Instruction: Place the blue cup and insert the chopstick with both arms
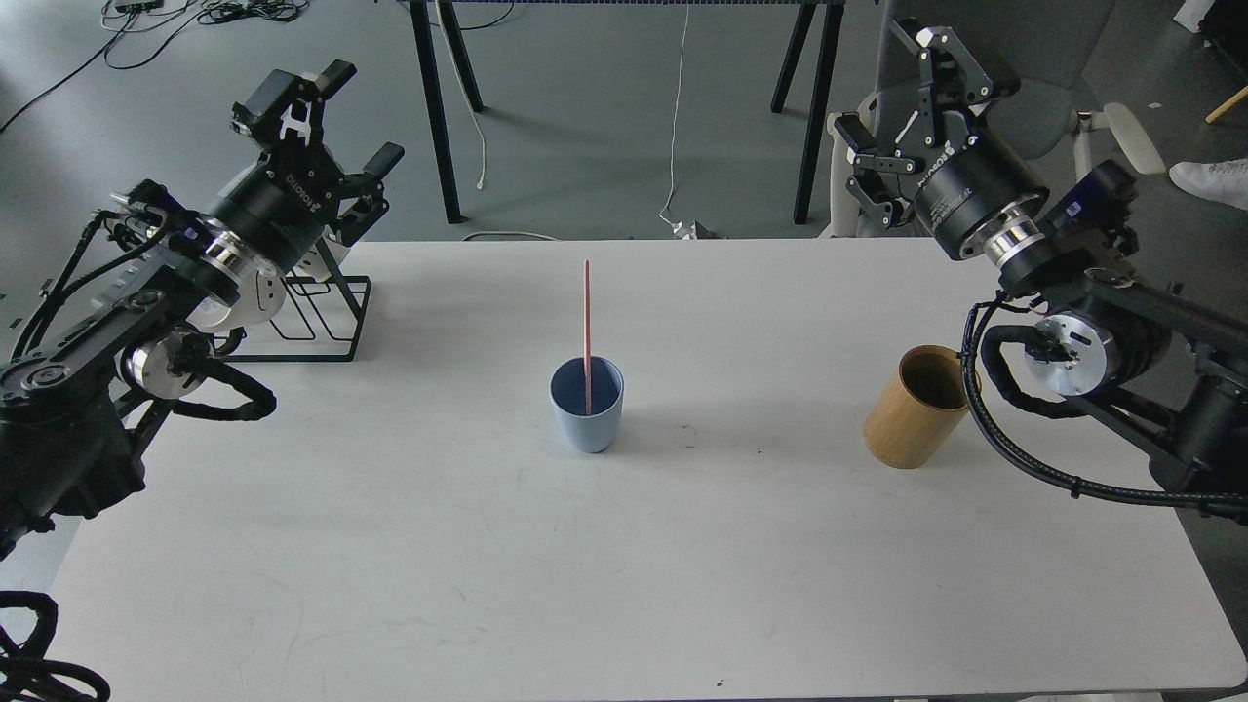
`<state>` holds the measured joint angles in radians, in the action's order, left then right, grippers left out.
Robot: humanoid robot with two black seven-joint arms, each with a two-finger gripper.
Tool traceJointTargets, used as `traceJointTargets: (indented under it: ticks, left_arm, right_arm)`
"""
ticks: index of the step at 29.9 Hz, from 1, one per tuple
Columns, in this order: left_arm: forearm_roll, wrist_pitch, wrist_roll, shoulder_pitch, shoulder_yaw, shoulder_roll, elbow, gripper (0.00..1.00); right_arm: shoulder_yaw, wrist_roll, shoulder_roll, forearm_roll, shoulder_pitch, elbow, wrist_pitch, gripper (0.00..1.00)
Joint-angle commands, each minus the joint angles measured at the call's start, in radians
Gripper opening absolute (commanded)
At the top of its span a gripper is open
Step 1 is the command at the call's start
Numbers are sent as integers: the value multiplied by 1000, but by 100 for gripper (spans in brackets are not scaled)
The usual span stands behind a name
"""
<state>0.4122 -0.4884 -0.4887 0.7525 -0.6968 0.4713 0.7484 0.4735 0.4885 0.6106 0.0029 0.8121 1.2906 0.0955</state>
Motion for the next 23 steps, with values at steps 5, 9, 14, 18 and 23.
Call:
traceJointTargets:
  ticks: [5, 9, 14, 18, 23]
  left_arm:
    - [-39, 0, 0, -1, -7, 1, -1, 97]
    - [-41, 0, 0, -1, -7, 3, -1, 97]
    - [-44, 0, 0, -1, -10, 4, -1, 97]
    - [-53, 0, 0, -1, -16, 4, -1, 97]
    - [-59, 0, 0, -1, -18, 6, -1, 97]
  right_arm:
    - [132, 0, -80, 19, -88, -52, 24, 99]
    - [134, 0, -124, 16, -88, -117, 42, 99]
    - [140, 0, -127, 16, -100, -114, 70, 99]
    - [149, 0, -147, 17, -99, -111, 62, 99]
    - [160, 0, -150, 16, -116, -112, 62, 99]
